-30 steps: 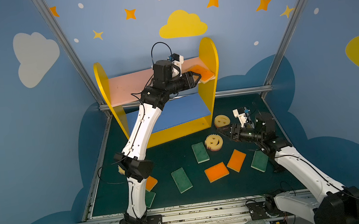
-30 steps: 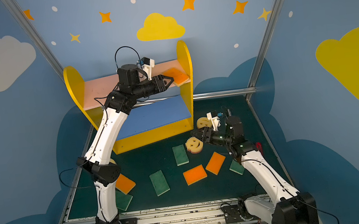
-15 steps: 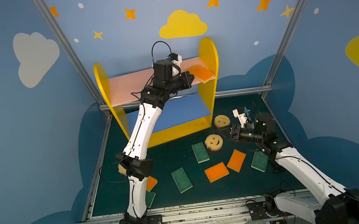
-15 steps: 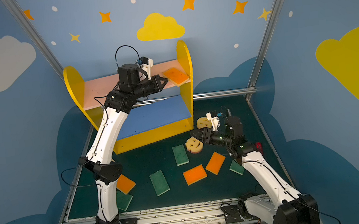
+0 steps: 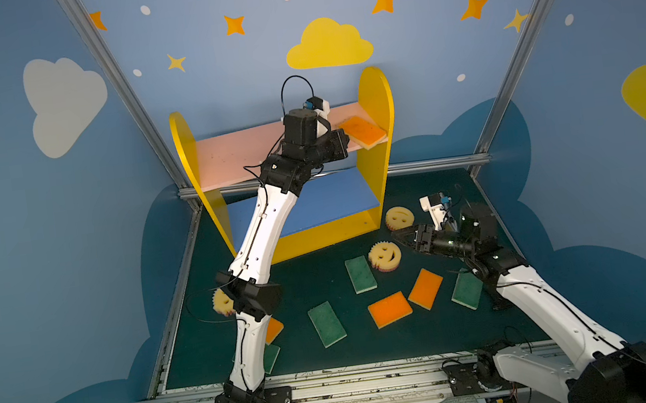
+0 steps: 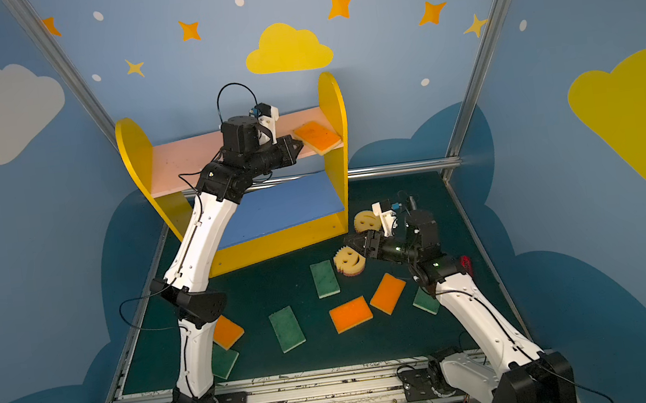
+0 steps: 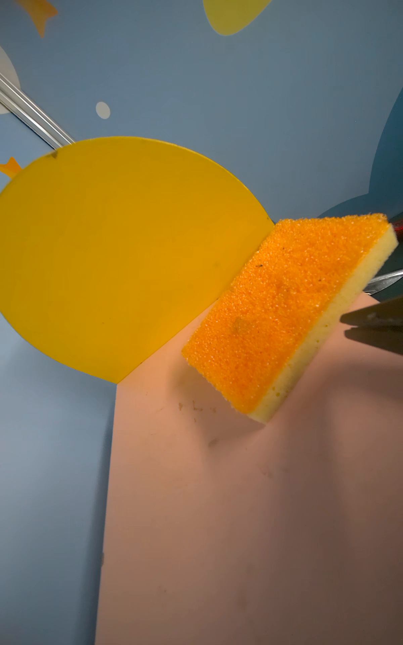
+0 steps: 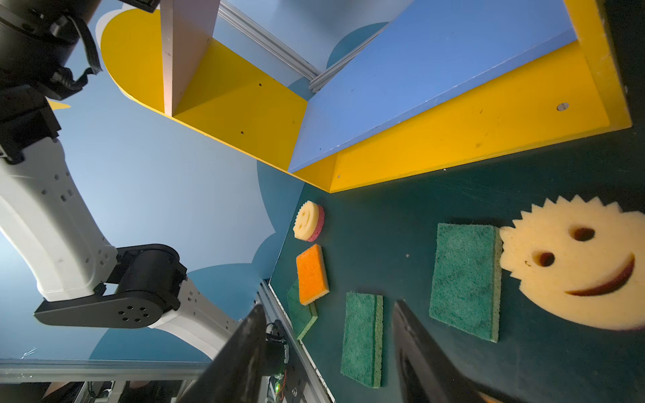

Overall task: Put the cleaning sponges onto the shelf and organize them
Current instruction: 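Lower the orange sponge onto the pink shelf and release with the left gripper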

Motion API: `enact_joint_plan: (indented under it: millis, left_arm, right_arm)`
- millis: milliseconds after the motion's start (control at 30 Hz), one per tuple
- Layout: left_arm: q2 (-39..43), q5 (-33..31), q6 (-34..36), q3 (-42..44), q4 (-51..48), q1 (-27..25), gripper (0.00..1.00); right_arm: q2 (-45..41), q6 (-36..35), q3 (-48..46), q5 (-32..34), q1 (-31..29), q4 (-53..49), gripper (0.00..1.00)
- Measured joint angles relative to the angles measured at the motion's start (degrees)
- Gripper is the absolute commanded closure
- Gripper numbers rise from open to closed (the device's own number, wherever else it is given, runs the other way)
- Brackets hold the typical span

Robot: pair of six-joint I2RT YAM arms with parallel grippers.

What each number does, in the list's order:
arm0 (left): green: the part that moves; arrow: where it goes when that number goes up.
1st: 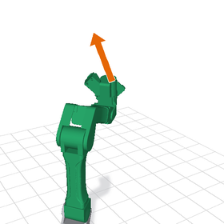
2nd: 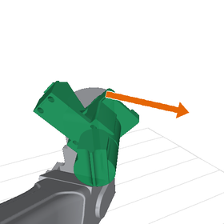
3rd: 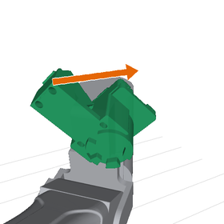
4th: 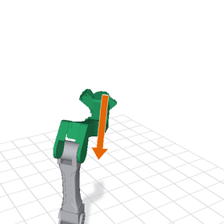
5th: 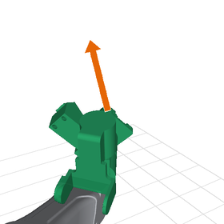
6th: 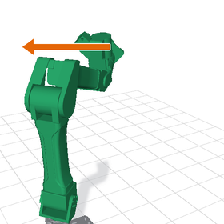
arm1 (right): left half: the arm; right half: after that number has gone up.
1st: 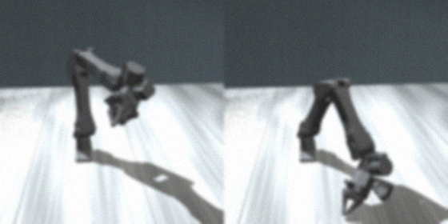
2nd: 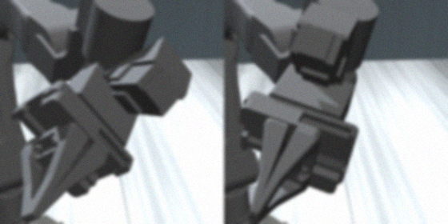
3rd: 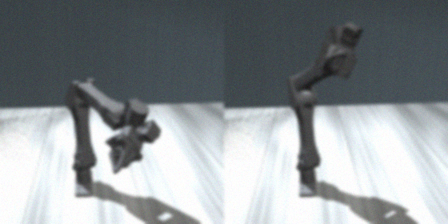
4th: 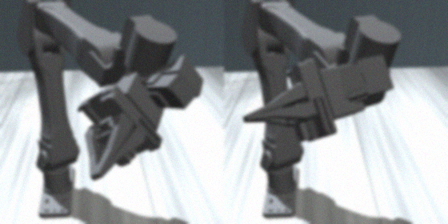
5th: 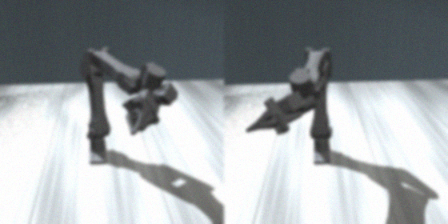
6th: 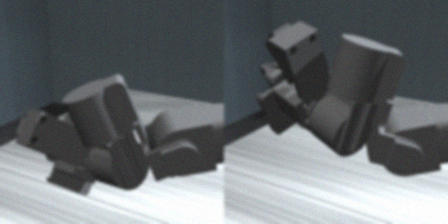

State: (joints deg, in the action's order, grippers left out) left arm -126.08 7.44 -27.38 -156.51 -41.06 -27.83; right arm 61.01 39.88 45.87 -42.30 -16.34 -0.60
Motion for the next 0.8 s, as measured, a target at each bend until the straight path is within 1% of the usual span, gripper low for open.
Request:
enact_joint_plan:
  millis: [333,433,500,600,800]
  left_arm:
    - [-2.19,-0.15,-0.15,-1.84,2.62,-1.01,0.97]
    - [-2.51,-0.13,-0.37,-2.08,3.34,-1.09,0.94]
    - [-2.67,-0.13,-0.55,-2.08,3.80,-1.09,0.91]
    - [-3.23,0.02,-0.92,-2.14,5.09,-1.07,0.79]
    - [-3.34,0.52,-0.61,-2.10,7.50,-1.07,0.59]
  right_arm:
    - [0.00,-1.38,0.00,0.79,0.00,-0.63,0.42]
    - [0.00,-1.42,0.00,0.96,0.00,-0.61,0.42]
    - [0.02,-1.44,0.00,1.11,0.00,-0.61,0.41]
    - [0.09,-1.51,0.00,1.33,0.00,-0.57,0.37]
    - [0.59,-1.22,0.17,1.86,0.00,-0.48,0.31]
